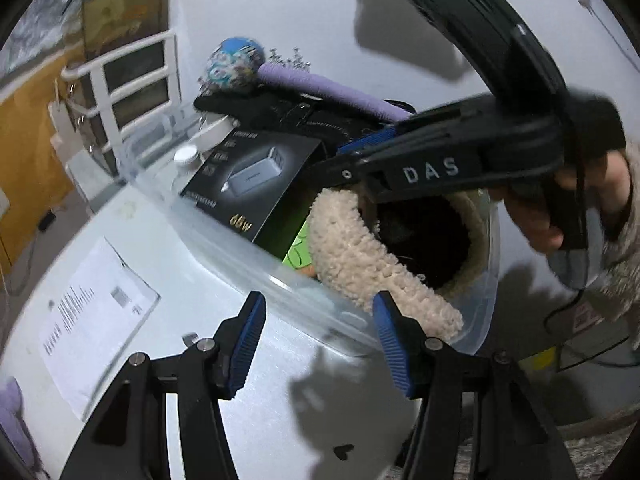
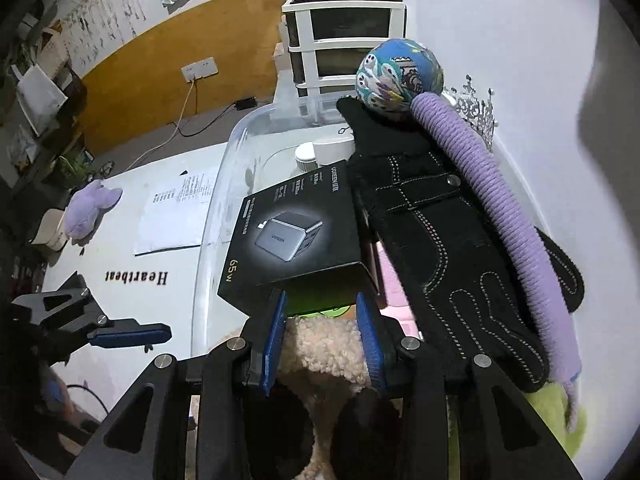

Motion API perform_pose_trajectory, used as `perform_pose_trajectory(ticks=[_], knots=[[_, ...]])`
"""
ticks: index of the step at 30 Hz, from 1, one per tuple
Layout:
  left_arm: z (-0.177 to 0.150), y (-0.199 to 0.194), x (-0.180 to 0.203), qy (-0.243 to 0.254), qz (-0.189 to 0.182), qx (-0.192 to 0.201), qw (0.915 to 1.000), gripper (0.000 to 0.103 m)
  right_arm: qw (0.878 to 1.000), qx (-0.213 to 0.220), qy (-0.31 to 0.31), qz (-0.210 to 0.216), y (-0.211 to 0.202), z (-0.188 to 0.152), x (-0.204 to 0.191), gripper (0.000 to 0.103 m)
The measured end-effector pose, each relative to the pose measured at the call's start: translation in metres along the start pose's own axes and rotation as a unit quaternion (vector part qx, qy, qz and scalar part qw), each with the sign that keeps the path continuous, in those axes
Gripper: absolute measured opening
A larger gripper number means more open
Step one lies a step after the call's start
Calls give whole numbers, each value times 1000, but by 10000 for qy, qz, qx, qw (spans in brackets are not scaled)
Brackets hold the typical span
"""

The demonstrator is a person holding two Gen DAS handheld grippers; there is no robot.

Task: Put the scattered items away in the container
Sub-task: 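Lower the earmuff onto the gloves in the box and open both tools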

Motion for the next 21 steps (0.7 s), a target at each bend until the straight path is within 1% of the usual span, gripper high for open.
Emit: perform_pose_trajectory(ticks=[3,6,8,10,11,12,14,17,18,19,20,21], knots=[[0,-7,-8,-252,-110,103,9996,55,10000,22,0,-10,5,-3,2,36],[8,-20,-6,-381,-343,324,9982,56,10000,25,47,2,8,-4,4,36],[13,-22,3,-245,-357,397,9983,56,10000,26,58,17,8,-3,4,36],[14,-15,16,38,-236,346,9991,56,9999,91,113,87,3,-1,5,36],[13,-11,20,145,-174,308,9993,55,9994,208,226,176,-5,1,6,36],[13,-9,22,190,-135,302,9993,55,9977,423,418,318,-19,3,9,36],[12,-4,26,267,-75,290,9992,55,9938,779,653,444,-46,1,15,36],[13,-3,25,280,-123,268,9992,56,9908,1020,861,211,-78,-18,26,36],[12,-2,25,278,-131,263,9992,56,9910,970,911,117,-81,-29,29,36],[12,-1,25,277,-138,258,9992,56,9916,888,941,30,-81,-39,31,32],[12,0,25,278,-140,255,9992,56,9920,803,972,-53,-79,-49,34,19],[12,1,25,281,-142,254,9992,56,9924,700,1008,-119,-75,-59,36,15]])
Point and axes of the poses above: each gripper's, at about its wrist camera, not at the fingertips, and y roughly the way its jaws point, x to its right, z to its top, the point moved 6 cm from there along y, roughly the way its jaws point, and after that the axes turned 14 degrees about z, right-handed, at the moved point
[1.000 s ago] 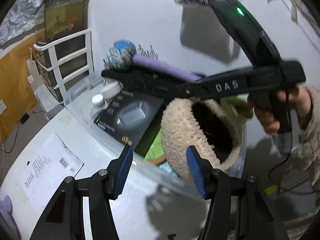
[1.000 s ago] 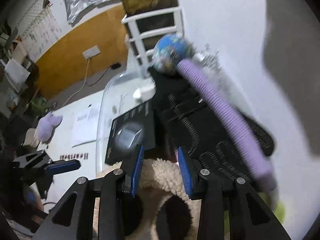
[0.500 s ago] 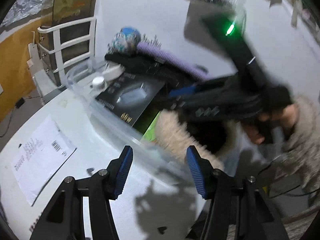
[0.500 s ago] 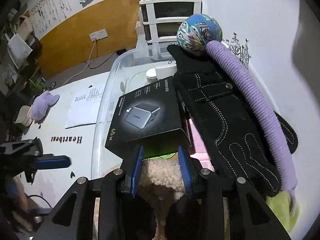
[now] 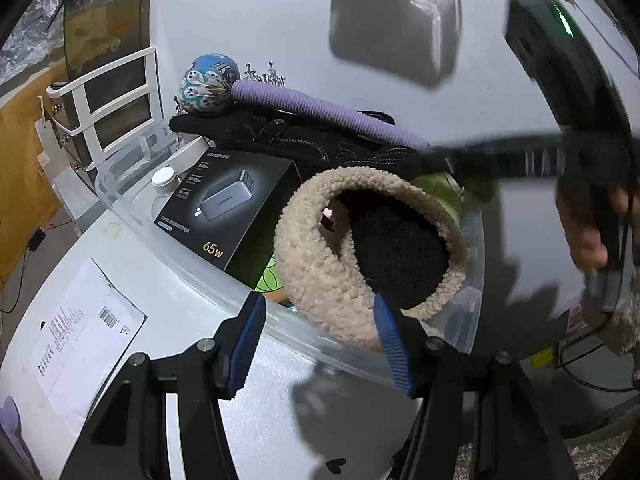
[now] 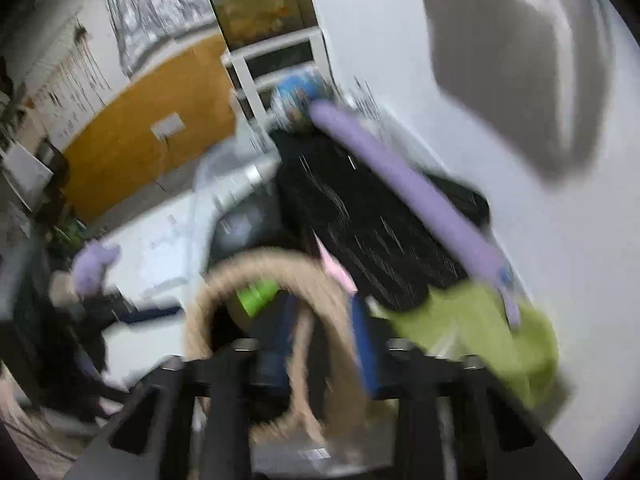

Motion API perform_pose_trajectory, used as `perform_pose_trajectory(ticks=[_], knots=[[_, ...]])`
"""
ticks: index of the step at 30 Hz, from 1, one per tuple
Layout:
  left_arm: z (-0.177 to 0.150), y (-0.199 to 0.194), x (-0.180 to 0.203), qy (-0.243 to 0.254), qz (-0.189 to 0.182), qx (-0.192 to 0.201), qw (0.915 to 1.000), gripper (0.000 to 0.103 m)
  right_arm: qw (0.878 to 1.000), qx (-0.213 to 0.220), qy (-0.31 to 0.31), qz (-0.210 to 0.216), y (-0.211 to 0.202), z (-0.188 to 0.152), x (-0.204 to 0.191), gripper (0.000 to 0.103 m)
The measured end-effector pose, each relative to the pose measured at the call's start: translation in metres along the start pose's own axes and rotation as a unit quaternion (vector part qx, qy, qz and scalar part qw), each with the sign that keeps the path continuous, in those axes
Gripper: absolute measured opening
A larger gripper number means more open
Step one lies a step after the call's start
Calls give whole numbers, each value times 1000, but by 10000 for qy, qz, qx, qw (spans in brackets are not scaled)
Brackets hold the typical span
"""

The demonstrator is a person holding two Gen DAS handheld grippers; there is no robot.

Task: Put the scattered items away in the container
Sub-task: 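Lower the earmuff onto the gloves in the box and open both tools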

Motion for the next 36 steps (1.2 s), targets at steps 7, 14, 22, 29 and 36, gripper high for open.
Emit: perform_pose_trajectory(ticks=[7,14,22,29,36], knots=[[2,6,2,126,64,108,9998,58,9998,26,121,-150,8,-15,13,11],[2,8,4,324,241,274,9988,58,9995,-95,-41,-300,21,-19,15,11],[2,0,1,203,302,488,9981,70,9995,240,215,-47,7,-16,15,11],[8,-22,1,126,494,901,9946,99,9938,923,562,-257,-13,-22,9,79],[15,-42,-7,-257,557,1010,9930,102,9731,2054,734,-737,-47,-21,3,103]])
Point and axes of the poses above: each gripper's, at about its wrist camera, not at the fingertips, and y roughly the way its jaws point, x to its right, z to its top, the point moved 6 cm from there along y, roughly the way its jaws point, and after that the axes turned 14 degrees about z, right-handed, at the moved point
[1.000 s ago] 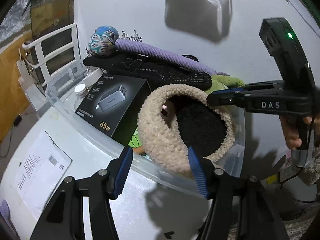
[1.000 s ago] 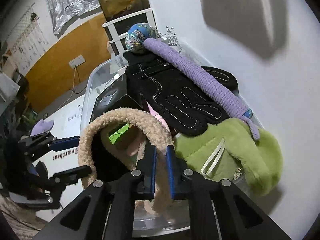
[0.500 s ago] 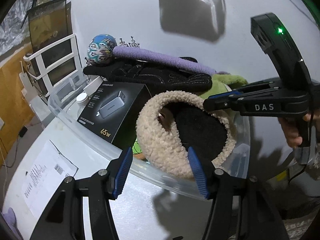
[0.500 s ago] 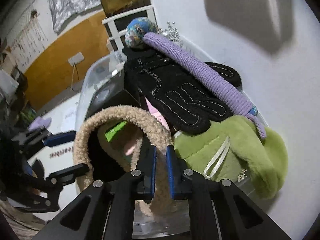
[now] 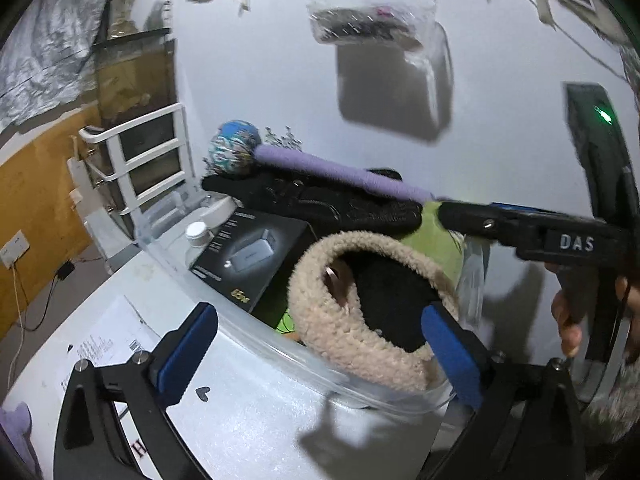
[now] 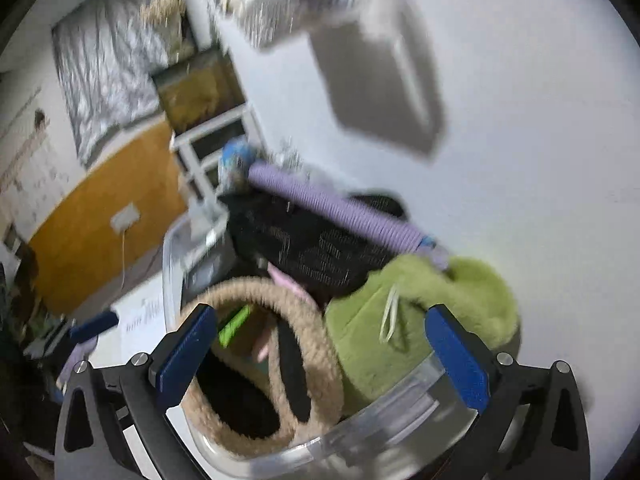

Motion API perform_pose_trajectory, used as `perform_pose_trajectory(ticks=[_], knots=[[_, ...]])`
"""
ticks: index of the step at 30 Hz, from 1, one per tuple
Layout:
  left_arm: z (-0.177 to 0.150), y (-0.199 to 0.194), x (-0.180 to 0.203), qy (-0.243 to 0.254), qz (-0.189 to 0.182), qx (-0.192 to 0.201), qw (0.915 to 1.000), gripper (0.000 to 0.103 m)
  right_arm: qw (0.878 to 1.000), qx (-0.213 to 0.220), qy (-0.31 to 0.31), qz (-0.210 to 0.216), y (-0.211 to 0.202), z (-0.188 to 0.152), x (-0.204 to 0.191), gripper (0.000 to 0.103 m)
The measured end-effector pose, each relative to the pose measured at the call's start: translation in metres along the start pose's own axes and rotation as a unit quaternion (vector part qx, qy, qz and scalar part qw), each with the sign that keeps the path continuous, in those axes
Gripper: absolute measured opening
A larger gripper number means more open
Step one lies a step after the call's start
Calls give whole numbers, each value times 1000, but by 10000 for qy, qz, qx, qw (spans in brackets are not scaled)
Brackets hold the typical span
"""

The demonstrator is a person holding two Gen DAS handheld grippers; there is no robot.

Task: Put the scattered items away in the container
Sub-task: 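Lower the earmuff onto the gloves in the box and open both tools, then withdraw both tools from the box back over the table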

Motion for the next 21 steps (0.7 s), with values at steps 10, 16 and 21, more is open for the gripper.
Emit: perform_pose_trajectory(ticks=[10,16,21], knots=[[-1,-29,-25,-424,260,200,9986,102,9978,615,117,-197,-21,-1,-10,103],[-10,-44,-38,-556,349,279,9975,102,9977,624,103,-251,-32,-16,-25,103],[-21,-57,-51,-650,472,310,9963,102,9973,650,78,-321,-38,-30,-41,103]])
Point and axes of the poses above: each gripper's, at about its wrist camera, not at the fingertips, and y roughly the way its jaws point, x to its right, z to its top, the point moved 6 cm from there along y, roughly the way its jaws point, and after that the axes turned 14 degrees about z, right-handed, at the moved point
